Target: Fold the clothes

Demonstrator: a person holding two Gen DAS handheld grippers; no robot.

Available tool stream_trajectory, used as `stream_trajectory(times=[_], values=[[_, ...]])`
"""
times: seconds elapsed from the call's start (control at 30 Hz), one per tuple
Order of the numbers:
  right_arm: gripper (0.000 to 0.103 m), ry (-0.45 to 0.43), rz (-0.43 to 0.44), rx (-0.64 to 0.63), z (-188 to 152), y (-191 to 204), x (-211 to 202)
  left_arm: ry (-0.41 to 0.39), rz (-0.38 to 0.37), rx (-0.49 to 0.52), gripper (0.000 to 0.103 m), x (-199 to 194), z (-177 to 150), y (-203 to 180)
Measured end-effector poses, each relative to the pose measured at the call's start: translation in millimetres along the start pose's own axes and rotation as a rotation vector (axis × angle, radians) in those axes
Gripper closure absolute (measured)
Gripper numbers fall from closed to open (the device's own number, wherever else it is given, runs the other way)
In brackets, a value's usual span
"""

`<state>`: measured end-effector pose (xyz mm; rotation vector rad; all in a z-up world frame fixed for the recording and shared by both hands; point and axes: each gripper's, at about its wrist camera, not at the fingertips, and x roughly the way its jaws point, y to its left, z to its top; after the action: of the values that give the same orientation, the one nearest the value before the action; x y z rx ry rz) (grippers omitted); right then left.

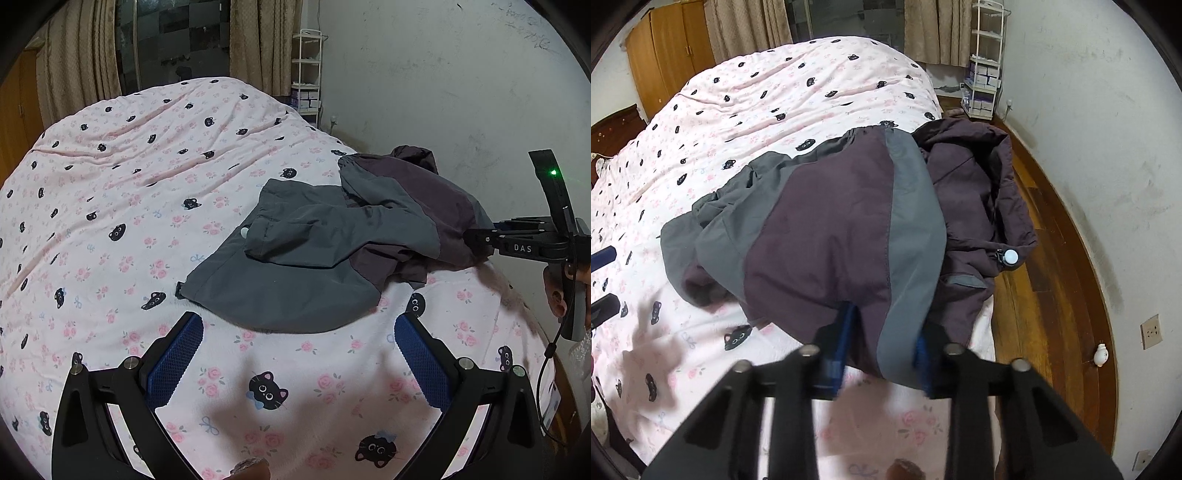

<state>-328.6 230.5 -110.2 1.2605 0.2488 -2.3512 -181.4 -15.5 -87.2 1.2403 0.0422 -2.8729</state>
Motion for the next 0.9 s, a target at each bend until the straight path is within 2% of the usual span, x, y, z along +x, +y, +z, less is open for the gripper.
stream_trajectory(times=[0.1,0.17,0.4,0.53,0.67,0.77,0.9], values=[[0.094,-0.018,0.027,0.024,0,-2,-7,-0.005,-0.007,0.007,0.000,1,1,0],[0.098,-0.030,0.054,0.038,-1,-3,-12,-0.002,-0.023,0.018,0.000,6,1,2],[0.100,-0.068,0.106,0.045,-9,2,-39,-0.008,-0.059,0.053,0.000,25,6,20],[0.100,-0.077,0.107,0.028,-15,6,-54,-0.025,-0.077,0.088,0.000,41,17,38],[0.100,-0.080,0.101,0.014,-17,8,-56,-0.020,-0.131,0.123,0.000,62,32,53],[0.100,-0.080,0.098,0.009,-18,8,-56,0.001,-0.151,0.160,0.007,79,40,56],[0.100,-0.078,0.095,0.002,-17,9,-54,0.038,-0.192,0.205,0.027,102,47,54]])
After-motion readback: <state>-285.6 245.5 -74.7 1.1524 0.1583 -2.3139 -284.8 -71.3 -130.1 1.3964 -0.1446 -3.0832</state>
